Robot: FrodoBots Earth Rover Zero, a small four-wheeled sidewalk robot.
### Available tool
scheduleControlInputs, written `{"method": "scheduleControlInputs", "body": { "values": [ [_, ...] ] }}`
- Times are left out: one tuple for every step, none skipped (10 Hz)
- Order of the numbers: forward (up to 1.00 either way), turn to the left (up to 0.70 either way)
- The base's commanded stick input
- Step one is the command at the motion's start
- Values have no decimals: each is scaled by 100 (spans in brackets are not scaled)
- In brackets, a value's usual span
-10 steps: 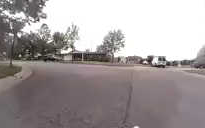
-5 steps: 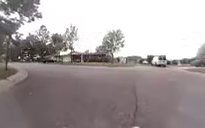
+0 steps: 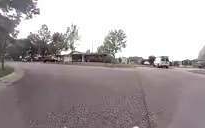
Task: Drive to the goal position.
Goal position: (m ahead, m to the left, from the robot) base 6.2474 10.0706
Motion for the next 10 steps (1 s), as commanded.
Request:
{"method": "scheduleControlInputs", "body": {
  "values": [
    [70,0],
    [70,0],
    [70,0],
    [70,0],
    [70,0],
    [70,0],
    [70,0],
    [70,0],
    [70,0],
    [70,0]
  ]
}}
